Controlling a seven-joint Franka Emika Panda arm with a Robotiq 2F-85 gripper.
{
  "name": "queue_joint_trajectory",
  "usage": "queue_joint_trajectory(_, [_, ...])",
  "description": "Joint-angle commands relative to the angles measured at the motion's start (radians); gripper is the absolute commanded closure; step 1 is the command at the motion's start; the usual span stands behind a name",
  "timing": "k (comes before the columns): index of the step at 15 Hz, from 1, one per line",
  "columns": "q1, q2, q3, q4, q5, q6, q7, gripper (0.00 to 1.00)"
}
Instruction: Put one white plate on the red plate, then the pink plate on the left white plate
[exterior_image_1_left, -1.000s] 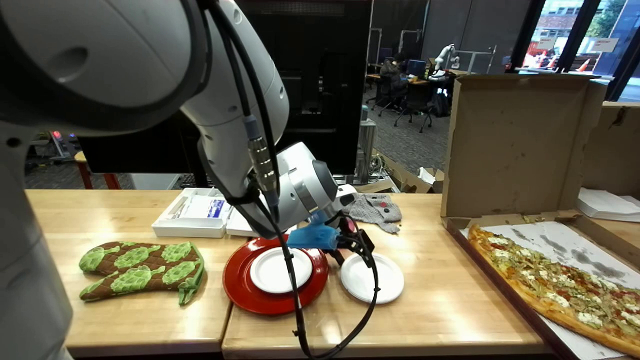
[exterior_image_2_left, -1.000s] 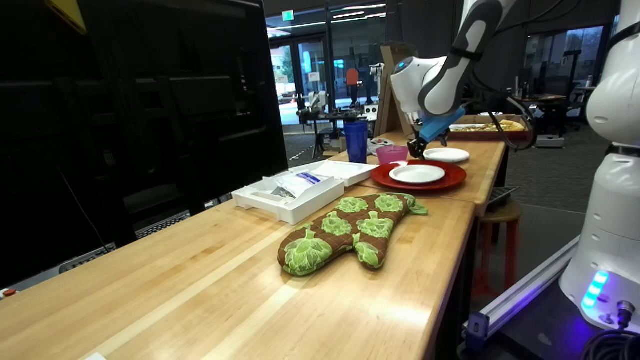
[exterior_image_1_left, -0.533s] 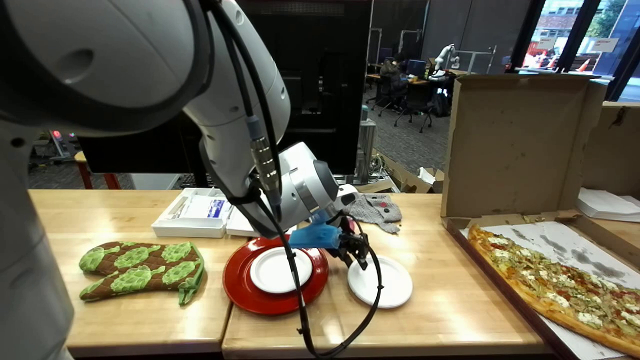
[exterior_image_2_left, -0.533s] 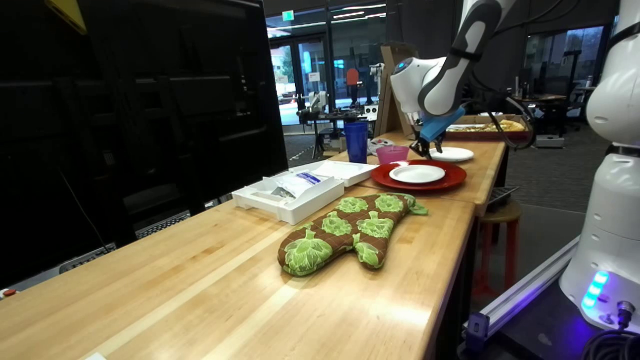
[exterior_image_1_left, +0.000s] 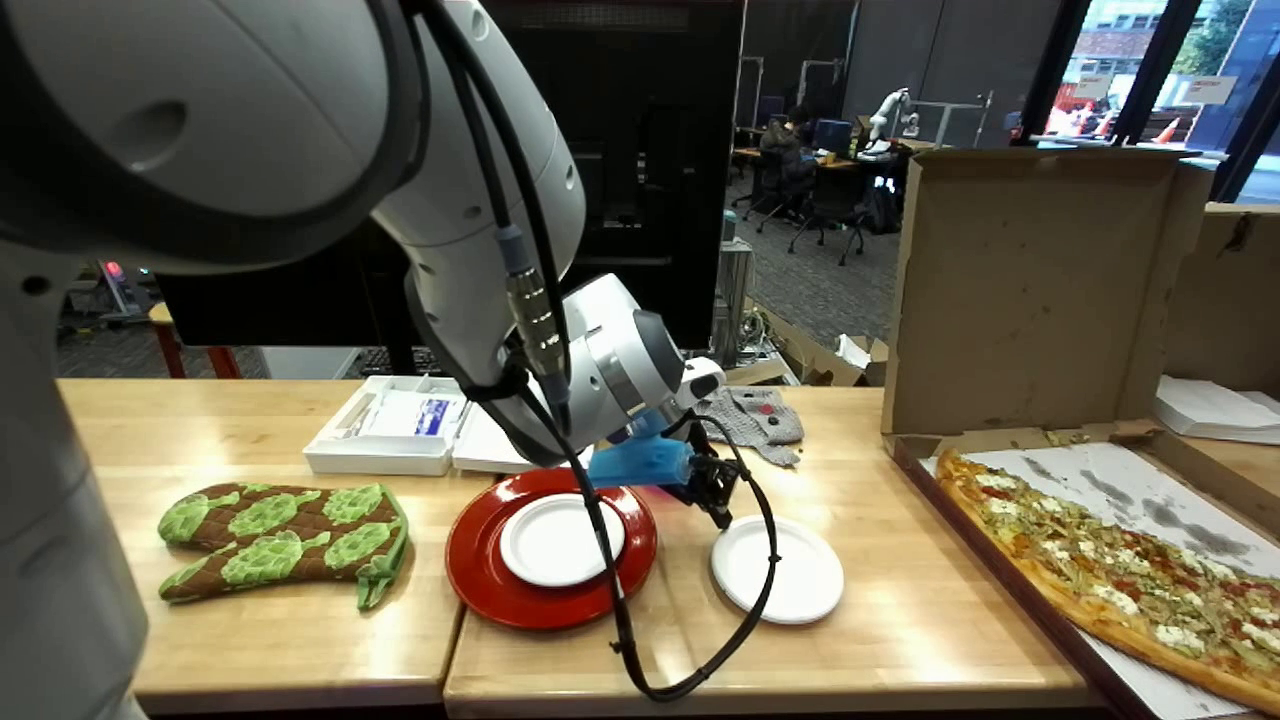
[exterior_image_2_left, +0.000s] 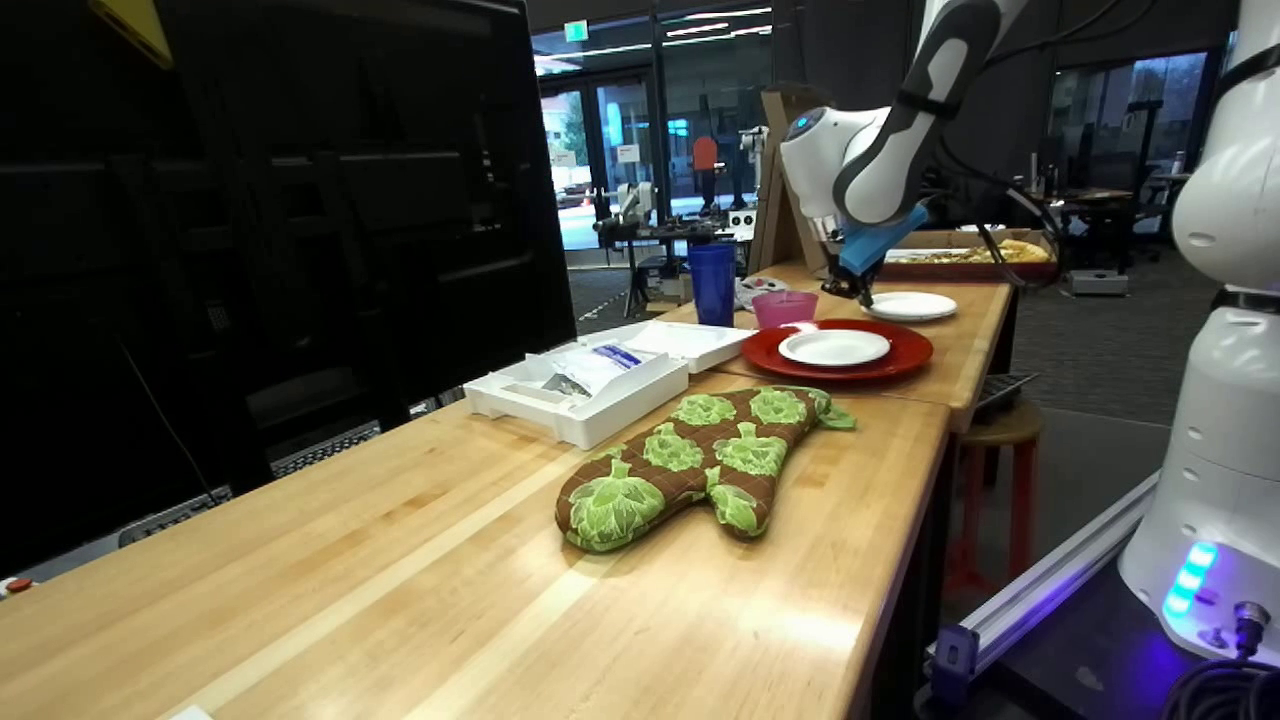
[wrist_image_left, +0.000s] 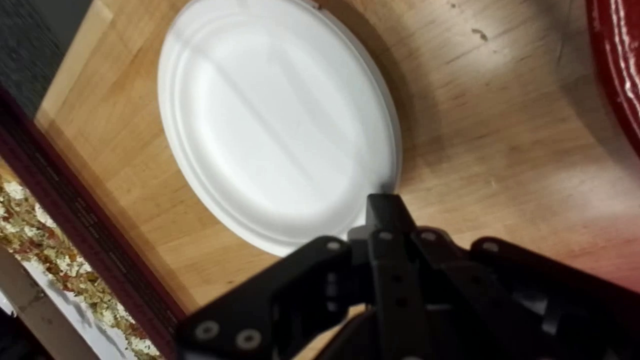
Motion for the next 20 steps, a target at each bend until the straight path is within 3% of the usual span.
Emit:
queue_joint_trajectory(1, [0.002,-0.022,-0.004,0.004,0.011,-0.003,-0.039,1.00])
queue_joint_trajectory(10, [0.000,-0.067,-0.002,0.005,0.017,0.002,-0.056,1.00])
queue_joint_trajectory(11, [-0.003,-0.072,-0.003,0.005,0.028,0.001,-0.059,0.74])
queue_joint_trajectory(12, [-0.007,-0.075,-0.006,0.005,0.037,0.005,-0.061,0.74])
queue_joint_trajectory(14, [-0.015,-0.077,-0.012,0.007,0.070,0.006,-0.070,0.64])
queue_joint_trajectory(20, [-0.044,-0.076,-0.040,0.002,0.217,0.051,-0.154,0.23])
